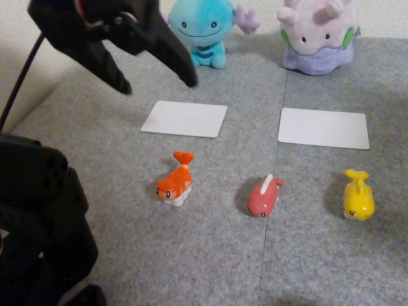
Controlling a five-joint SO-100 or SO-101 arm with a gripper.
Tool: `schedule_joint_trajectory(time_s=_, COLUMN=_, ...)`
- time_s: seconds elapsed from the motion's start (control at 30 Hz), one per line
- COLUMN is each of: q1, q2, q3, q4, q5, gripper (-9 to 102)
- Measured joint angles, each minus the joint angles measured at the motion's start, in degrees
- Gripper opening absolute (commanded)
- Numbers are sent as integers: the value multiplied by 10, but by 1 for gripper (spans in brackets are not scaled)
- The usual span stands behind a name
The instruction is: Wooper wants to eat egg sudhi, and Goomy wants to eat shrimp sushi
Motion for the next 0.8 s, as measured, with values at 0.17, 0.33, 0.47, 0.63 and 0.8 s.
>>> schedule_joint_trajectory(time_s=0.17, q1=20, q2=0, q3=0, q4=45, q5=-74, gripper=30)
schedule_joint_trajectory(time_s=0.33, q1=21, q2=0, q3=30, q4=46, q5=-98, gripper=30)
schedule_joint_trajectory(time_s=0.47, q1=30, q2=0, q3=95, q4=1, q5=-103, gripper=30)
schedule_joint_trajectory(time_s=0.63, q1=26, q2=0, q3=165, q4=-66, q5=-98, gripper=30)
schedule_joint_trajectory(time_s=0.8, q1=63, q2=0, q3=204, q4=-119, q5=-98, gripper=30)
